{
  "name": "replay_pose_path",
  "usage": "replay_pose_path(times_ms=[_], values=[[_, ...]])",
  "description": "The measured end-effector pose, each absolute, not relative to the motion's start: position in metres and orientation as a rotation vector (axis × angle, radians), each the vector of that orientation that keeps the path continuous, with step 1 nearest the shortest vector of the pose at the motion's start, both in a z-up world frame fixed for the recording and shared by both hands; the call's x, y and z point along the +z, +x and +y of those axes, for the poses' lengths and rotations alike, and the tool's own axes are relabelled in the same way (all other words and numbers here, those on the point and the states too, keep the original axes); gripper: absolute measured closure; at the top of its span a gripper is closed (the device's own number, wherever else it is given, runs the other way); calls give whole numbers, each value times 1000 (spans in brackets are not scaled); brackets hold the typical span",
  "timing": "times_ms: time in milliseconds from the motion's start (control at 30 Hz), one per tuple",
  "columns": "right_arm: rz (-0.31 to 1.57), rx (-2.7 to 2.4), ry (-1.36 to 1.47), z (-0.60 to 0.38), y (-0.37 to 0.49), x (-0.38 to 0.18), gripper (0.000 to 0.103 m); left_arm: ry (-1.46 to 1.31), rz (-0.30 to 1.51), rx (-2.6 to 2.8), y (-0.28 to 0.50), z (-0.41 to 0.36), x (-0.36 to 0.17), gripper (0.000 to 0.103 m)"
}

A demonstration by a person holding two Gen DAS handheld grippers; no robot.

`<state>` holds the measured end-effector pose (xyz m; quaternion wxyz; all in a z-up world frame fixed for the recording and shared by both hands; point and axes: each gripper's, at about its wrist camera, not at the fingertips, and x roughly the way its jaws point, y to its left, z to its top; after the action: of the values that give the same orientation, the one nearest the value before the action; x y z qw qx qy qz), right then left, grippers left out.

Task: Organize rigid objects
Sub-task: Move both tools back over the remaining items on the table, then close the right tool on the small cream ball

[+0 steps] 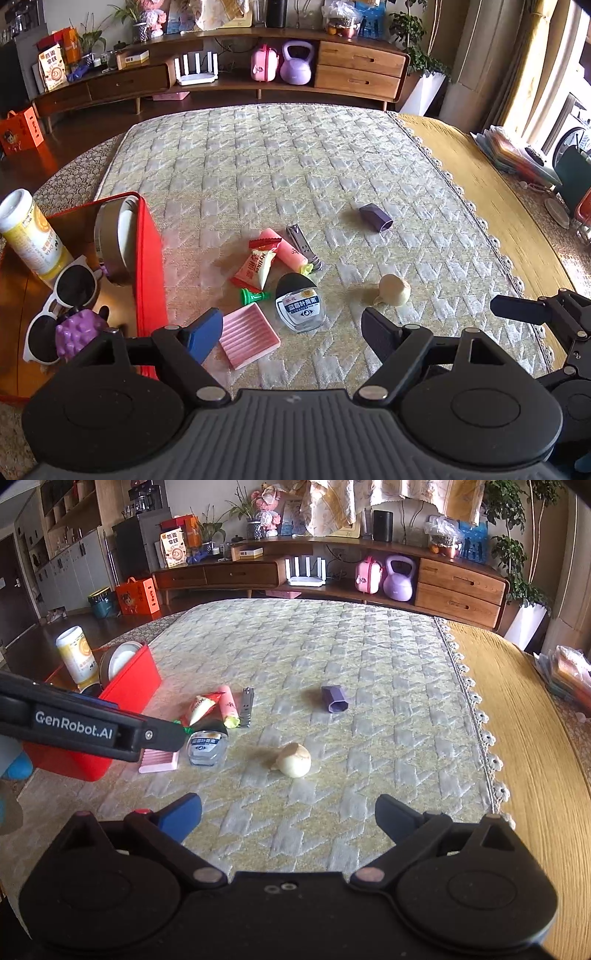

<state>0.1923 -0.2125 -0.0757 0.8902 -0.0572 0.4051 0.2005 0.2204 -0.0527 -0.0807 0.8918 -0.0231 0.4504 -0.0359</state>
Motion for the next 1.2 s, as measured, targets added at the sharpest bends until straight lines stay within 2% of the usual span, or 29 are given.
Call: replay_pose_path(times_ms=[133, 300, 467, 500, 567, 600, 667, 900, 933, 967, 1067, 1100, 1200], values=[[838, 440, -130, -212, 202, -83, 8, -34, 944, -76, 229, -61, -94, 21], [848, 482, -148, -210, 214, -92, 22, -61, 961, -73, 239, -62, -109, 21], [851, 499, -153, -212, 225, -102, 28, -61, 960, -90, 246, -64, -116, 22], [853, 502, -150, -212, 227, -104, 30, -65, 962, -91, 247, -64, -117, 24], [858, 511, -148, -212, 231, -107, 36, -70, 971, -101, 250, -64, -121, 37], [861, 515, -151, -211, 232, -108, 42, -67, 973, -101, 250, -64, -122, 38], [864, 520, -160, -209, 235, -111, 48, -59, 970, -99, 251, -65, -123, 40], [831, 534, -198, -201, 240, -115, 58, -37, 961, -93, 256, -67, -127, 51], [827, 535, -203, -201, 241, -115, 60, -35, 957, -88, 257, -67, -128, 56], [822, 536, -207, -200, 241, -115, 64, -32, 953, -83, 258, -67, -128, 60], [814, 538, -211, -198, 241, -114, 70, -26, 947, -88, 258, -66, -128, 61], [811, 537, -212, -197, 241, -114, 75, -21, 944, -88, 257, -66, -128, 62], [806, 526, -210, -197, 240, -114, 76, -8, 938, -85, 256, -67, -128, 67]])
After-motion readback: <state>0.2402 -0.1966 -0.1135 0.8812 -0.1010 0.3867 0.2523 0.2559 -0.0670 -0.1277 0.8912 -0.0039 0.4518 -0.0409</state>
